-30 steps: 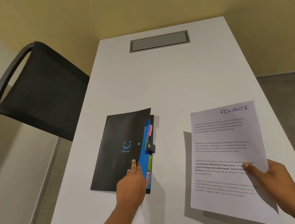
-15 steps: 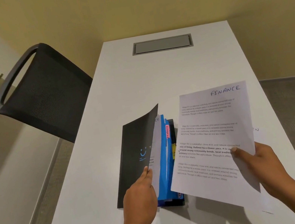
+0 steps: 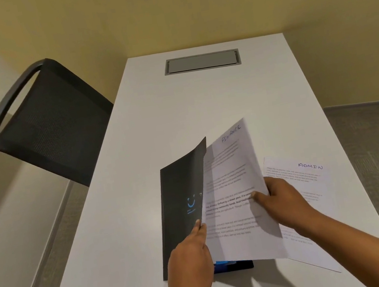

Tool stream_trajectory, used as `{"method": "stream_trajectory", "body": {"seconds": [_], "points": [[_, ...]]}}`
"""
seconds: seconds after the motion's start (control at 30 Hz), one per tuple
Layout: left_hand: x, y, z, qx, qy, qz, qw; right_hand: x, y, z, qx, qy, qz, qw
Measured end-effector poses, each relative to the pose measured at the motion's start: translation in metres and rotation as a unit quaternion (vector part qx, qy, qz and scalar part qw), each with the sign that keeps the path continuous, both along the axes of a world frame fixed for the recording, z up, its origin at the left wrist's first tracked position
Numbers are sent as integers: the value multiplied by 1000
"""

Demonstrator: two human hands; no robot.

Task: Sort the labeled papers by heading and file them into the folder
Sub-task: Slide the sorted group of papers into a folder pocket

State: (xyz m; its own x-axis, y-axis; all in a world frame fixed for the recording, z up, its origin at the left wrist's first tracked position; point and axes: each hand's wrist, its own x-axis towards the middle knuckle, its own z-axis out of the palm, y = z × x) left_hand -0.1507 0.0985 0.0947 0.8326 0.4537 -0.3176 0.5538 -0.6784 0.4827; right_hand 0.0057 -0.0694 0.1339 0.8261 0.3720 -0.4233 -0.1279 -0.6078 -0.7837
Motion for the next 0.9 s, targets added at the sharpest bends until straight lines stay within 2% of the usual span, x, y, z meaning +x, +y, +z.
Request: {"method": "stream_trajectory", "body": {"seconds": [0.17, 0.4, 0.53, 0.8, 0.9], "points": [[-1, -7, 9, -21, -7, 0, 1000, -3, 21, -2, -30, 37, 77, 996], [3, -19, 17, -22, 30, -3, 999, -21, 43, -13, -27, 128, 43, 991], [4, -18, 20, -25, 37, 2, 999, -34, 46, -17, -56, 90, 56, 993], [6, -19, 22, -50, -11, 21, 998, -49, 47, -23, -43, -28, -42, 998], [11, -20, 21, -45, -28, 12, 999, -62, 49, -28, -71, -32, -8, 997]]}}
